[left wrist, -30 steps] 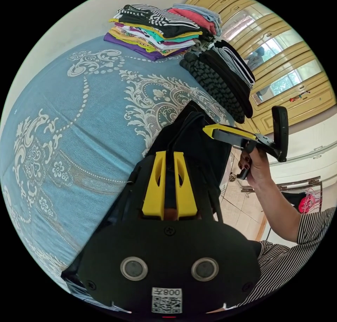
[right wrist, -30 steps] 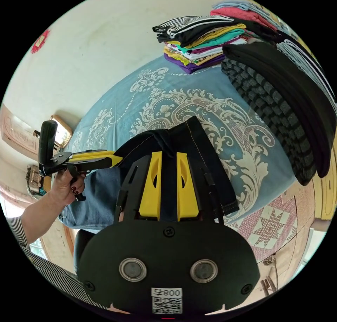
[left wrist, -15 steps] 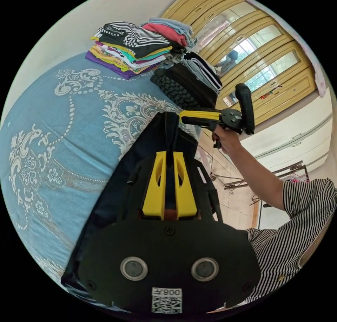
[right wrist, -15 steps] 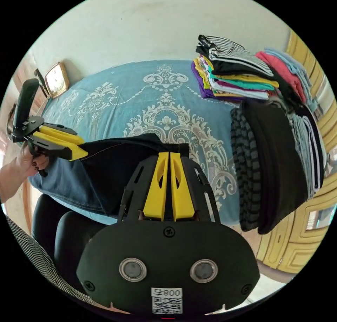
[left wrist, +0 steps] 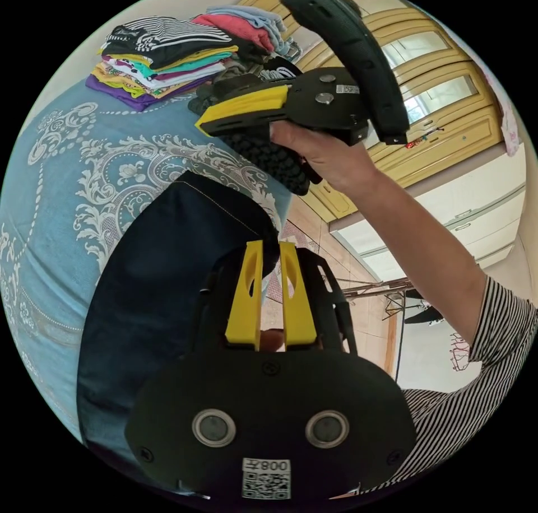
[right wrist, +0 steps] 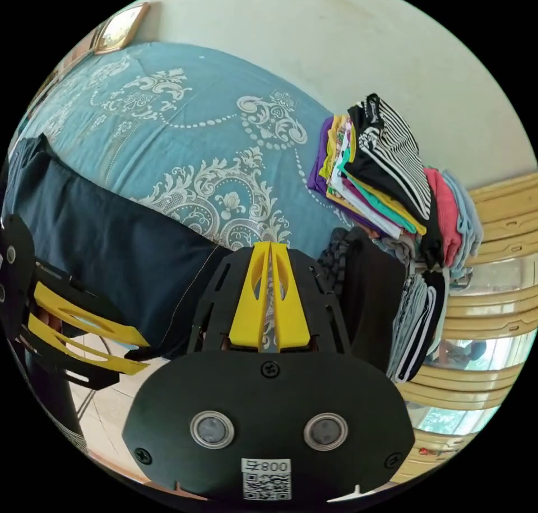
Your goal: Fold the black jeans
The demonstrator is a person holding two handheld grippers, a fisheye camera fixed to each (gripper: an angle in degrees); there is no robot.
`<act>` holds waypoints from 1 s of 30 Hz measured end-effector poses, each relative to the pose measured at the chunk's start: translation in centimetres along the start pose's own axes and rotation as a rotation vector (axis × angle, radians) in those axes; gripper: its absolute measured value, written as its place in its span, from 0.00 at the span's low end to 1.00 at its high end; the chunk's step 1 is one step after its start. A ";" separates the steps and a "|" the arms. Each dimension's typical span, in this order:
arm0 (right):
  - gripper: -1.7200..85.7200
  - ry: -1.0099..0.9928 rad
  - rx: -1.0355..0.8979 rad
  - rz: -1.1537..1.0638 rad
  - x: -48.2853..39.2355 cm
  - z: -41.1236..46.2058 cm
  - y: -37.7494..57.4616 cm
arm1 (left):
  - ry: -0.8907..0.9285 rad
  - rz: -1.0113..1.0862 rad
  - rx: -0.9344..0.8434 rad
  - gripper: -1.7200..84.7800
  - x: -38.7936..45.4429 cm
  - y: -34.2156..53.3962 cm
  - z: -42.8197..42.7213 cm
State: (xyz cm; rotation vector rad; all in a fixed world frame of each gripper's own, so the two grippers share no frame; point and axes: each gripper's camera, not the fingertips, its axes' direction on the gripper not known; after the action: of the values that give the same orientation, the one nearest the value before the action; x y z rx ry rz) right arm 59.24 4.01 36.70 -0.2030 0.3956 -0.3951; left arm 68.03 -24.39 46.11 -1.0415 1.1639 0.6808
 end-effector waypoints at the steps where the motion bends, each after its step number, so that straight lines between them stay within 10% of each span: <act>1: 0.03 -0.025 0.006 0.037 0.5 0.1 0.7 | 0.045 0.005 0.009 0.09 0.0 0.0 0.0; 11: 0.13 -0.664 0.241 0.773 3.8 3.2 21.9 | -0.194 -0.019 0.009 0.13 -2.5 -2.0 -1.6; 30: 0.05 -0.684 0.195 0.996 1.0 10.3 25.7 | -0.455 0.052 -0.174 0.06 0.4 -8.0 3.7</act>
State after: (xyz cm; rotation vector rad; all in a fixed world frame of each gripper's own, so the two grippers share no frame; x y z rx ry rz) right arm 72.91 28.06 38.83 0.0704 -0.2410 0.6152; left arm 76.61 -24.18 48.33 -0.9370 0.7468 1.0146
